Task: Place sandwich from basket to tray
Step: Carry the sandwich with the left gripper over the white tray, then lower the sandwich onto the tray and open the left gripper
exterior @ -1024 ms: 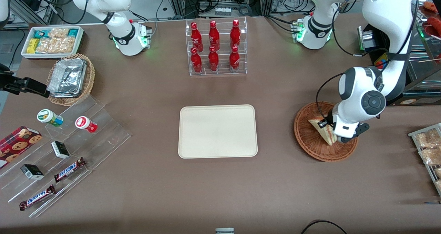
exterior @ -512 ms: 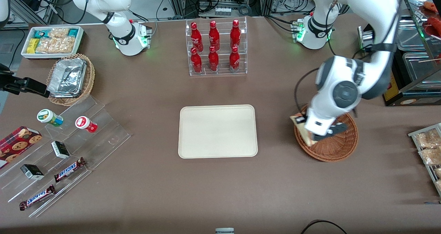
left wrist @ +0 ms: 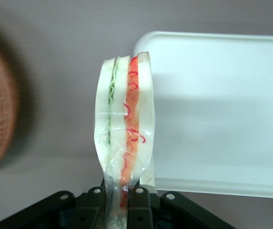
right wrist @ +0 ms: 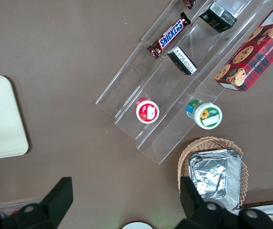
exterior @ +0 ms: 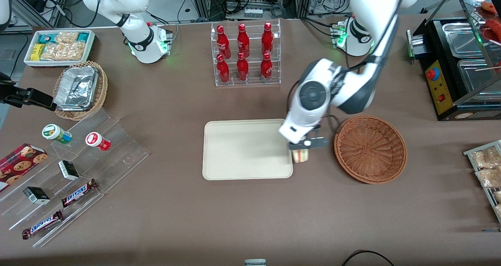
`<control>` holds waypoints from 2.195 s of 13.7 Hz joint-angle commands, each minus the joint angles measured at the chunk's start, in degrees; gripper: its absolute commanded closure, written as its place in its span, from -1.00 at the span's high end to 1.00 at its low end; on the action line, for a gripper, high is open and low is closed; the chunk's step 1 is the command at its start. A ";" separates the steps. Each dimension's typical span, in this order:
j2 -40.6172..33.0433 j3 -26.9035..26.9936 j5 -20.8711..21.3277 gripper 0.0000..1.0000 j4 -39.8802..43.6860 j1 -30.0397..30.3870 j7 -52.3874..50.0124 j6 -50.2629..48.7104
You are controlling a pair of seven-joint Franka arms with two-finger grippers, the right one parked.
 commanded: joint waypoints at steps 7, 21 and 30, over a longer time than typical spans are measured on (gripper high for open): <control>11.49 0.84 0.44 -1.00 8.70 -5.90 1.04 5.30; 14.05 0.93 0.35 1.00 8.70 -5.81 2.80 6.71; 8.61 1.28 -1.40 1.00 8.79 -4.50 2.54 3.12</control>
